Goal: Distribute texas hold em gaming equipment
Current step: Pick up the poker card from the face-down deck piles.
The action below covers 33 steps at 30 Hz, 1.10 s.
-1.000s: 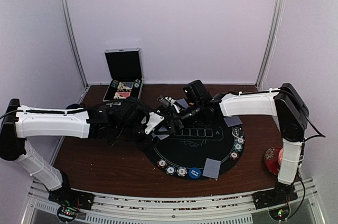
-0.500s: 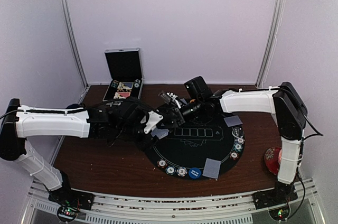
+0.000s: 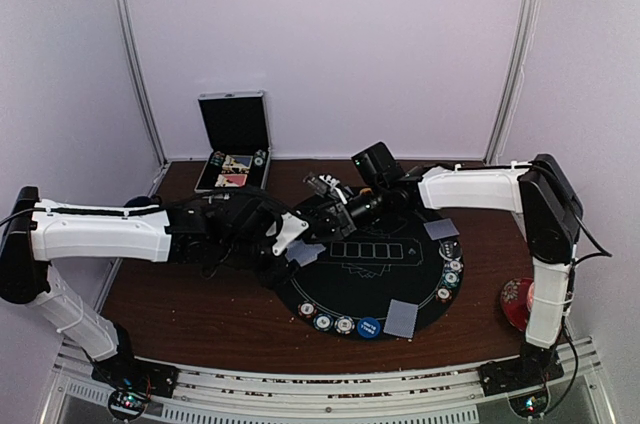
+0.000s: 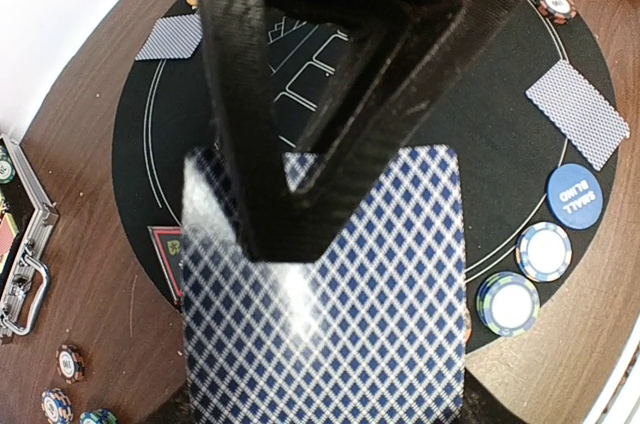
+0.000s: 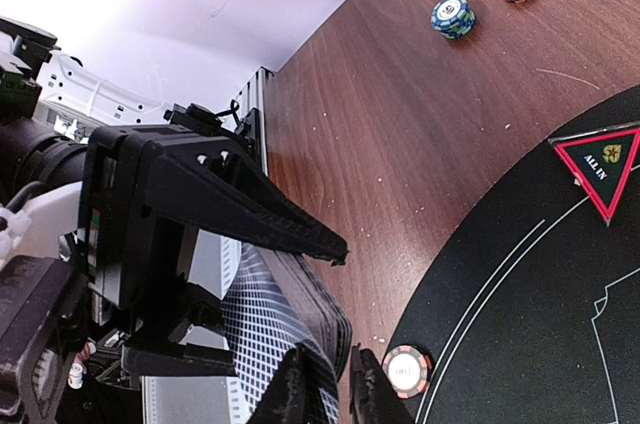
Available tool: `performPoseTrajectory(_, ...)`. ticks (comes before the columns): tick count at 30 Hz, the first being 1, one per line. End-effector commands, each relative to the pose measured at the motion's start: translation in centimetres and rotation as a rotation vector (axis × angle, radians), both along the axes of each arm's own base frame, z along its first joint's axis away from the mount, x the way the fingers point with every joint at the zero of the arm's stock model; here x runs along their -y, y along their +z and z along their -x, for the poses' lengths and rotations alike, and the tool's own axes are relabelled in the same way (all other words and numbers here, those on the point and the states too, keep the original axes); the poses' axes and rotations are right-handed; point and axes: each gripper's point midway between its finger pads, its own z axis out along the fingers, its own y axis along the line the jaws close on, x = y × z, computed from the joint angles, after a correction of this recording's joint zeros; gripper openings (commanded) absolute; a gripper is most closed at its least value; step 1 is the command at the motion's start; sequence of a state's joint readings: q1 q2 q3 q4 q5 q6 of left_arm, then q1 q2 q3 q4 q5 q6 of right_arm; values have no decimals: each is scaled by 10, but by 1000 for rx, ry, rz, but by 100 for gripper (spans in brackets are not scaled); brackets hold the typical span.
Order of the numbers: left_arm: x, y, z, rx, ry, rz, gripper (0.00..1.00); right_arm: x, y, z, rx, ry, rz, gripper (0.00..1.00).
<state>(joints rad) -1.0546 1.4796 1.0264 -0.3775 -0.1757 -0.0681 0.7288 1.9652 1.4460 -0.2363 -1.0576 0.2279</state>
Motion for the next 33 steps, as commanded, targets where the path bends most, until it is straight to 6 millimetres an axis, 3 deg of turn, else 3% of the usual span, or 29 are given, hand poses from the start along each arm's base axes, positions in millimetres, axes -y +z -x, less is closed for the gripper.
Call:
performPoseTrajectory(1,13,21,-3,45,-19,76,63,12,4,-8,36,-40,37,14)
performPoseTrajectory(10,12,20,-3,46,-16,71,64,16,14,-1,27,-17,17,0)
performPoseTrajectory(16,12,19,-3,44,-16,70,64,19,33,9,28,19,-31,0)
performPoseTrajectory(26,12,19,-3,45,-17,68,64,46,42,-25,48,-102,-36,0)
performPoseTrajectory(33,12,16,-3,42,-15,61,64,60,49,-30,39,-114,-50,0)
